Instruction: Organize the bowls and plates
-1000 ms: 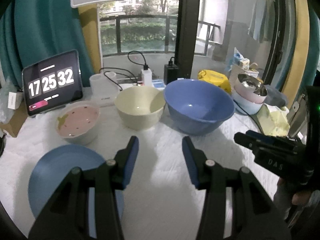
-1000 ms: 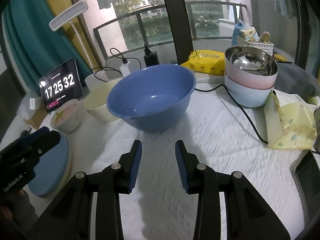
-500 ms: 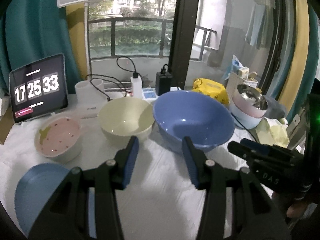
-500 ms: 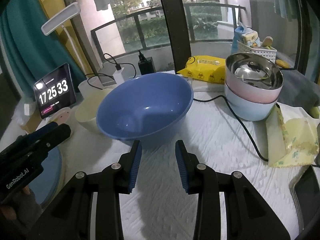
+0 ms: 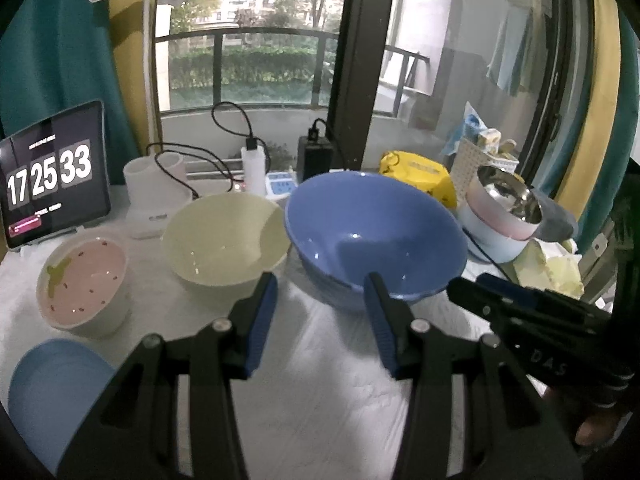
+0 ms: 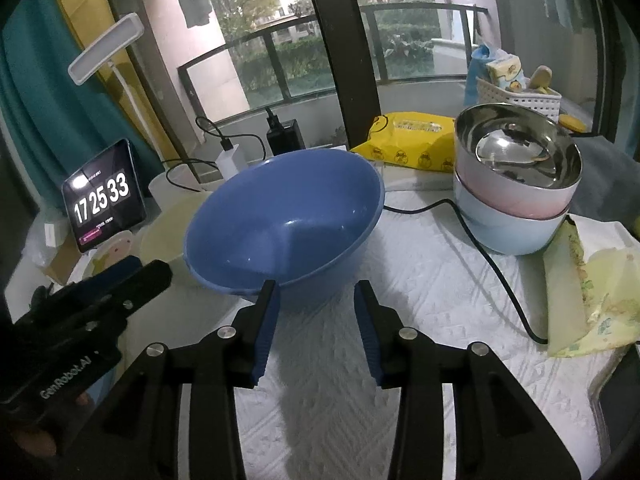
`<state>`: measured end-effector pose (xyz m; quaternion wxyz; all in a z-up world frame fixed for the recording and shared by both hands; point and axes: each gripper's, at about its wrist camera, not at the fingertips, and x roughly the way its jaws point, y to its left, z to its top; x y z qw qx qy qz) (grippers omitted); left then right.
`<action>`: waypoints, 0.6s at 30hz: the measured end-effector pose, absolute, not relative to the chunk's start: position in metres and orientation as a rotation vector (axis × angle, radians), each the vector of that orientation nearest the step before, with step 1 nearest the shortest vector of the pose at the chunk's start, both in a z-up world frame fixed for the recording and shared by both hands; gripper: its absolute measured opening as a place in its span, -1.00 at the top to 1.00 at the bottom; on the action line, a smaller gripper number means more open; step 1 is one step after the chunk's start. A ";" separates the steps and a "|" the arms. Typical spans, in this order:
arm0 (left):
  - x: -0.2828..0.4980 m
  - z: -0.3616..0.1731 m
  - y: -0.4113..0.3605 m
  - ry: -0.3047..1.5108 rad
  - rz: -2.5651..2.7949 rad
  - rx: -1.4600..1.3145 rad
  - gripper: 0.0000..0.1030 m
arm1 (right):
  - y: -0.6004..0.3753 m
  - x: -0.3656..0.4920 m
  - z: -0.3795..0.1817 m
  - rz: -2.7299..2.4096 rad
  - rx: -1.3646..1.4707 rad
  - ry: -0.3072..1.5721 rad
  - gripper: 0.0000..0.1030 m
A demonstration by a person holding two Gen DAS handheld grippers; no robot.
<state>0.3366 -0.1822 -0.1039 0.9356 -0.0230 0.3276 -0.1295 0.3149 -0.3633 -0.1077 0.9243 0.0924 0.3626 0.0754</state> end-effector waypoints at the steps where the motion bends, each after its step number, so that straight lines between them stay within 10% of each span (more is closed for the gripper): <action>1: 0.337 -0.103 -0.182 0.664 -0.268 -0.048 0.09 | -0.364 0.314 -0.105 0.156 0.195 0.735 0.21; 18: 0.364 -0.120 -0.198 0.682 -0.235 -0.015 0.10 | -0.363 0.340 -0.131 0.101 0.188 0.768 0.12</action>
